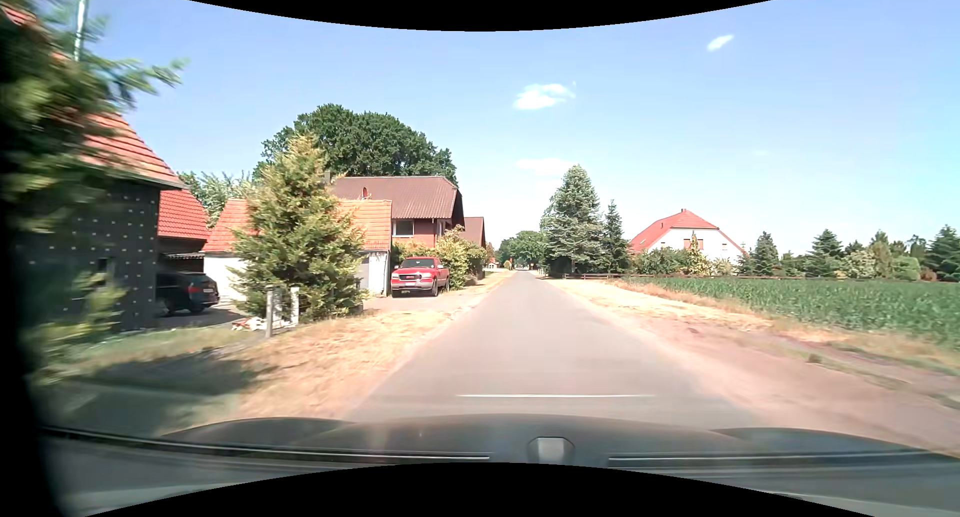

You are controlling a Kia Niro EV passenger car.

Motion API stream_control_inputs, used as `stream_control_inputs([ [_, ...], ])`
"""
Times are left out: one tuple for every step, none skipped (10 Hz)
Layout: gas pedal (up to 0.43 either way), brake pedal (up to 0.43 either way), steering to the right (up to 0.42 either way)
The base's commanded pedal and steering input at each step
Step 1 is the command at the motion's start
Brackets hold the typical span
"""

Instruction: Follow the waypoints while adhering to traffic rules and regulations

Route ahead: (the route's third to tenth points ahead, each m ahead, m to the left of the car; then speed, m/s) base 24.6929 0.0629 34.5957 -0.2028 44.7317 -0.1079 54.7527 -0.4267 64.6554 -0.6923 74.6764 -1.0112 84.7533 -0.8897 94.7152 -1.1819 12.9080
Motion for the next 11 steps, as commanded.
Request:
stream_control_inputs([
  [0.13,0.006,0.001],
  [0.13,0.006,0.001],
  [0.13,0.006,0.001],
  [0.13,0.006,0.002],
  [0.138,0.006,0.007],
  [0.169,0.006,0.014],
  [0.169,0.006,0.02],
  [0.169,0.006,0.021],
  [0.177,0.006,0.021],
  [0.177,0.006,0.021],
  [0.177,0.006,0.018],
])
